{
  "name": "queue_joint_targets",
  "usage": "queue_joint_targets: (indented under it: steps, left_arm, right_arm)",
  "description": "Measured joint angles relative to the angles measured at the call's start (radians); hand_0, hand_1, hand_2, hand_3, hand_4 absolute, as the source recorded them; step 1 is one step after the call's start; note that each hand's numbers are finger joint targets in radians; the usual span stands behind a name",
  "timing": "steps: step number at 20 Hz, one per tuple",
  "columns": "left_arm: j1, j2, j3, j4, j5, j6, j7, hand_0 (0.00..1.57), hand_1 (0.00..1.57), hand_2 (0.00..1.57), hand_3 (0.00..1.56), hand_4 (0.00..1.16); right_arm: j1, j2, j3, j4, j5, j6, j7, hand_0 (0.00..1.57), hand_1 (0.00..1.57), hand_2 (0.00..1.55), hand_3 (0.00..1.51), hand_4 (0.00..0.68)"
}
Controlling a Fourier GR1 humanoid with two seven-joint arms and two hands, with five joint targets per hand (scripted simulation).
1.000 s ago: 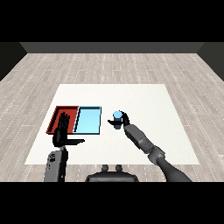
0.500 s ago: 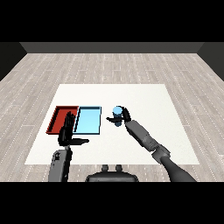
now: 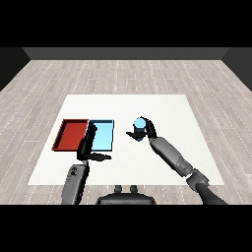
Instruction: Pick the blue can and put it in the blue box
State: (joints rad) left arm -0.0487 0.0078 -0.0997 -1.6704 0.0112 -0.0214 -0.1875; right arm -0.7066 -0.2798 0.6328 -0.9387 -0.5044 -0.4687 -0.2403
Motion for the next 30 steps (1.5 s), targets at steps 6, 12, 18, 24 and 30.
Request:
queue_joint_targets:
  steps: [6,12,18,24,30]
  left_arm:
    - [-0.065,-0.006,-0.079,0.044,-0.002,0.083,0.034,0.00,0.00,0.00,0.00,0.00]
    - [-0.106,-0.007,-0.121,0.077,0.006,0.121,0.049,0.00,0.00,0.00,0.00,0.00]
    - [-0.158,-0.008,-0.209,0.152,0.037,0.188,0.039,0.00,0.00,0.00,0.00,0.00]
    - [-0.152,-0.008,-0.274,0.157,0.068,0.232,0.033,0.00,0.00,0.00,0.00,0.00]
    - [-0.167,-0.006,-0.249,0.160,0.074,0.201,0.046,0.00,0.00,0.00,0.00,0.00]
  right_arm:
    - [0.096,-0.080,-0.028,-0.266,0.074,-0.034,0.084,1.50,1.50,1.47,1.40,0.596]
    - [0.106,-0.027,-0.060,-0.359,0.187,-0.055,0.177,1.51,1.51,1.47,1.40,0.611]
    - [0.127,0.014,-0.102,-0.407,0.285,-0.026,0.210,1.50,1.50,1.46,1.39,0.585]
    - [0.157,0.039,-0.159,-0.482,0.378,0.003,0.271,1.46,1.46,1.44,1.38,0.589]
    - [0.178,0.097,-0.213,-0.499,0.464,0.068,0.294,1.47,1.47,1.44,1.38,0.584]
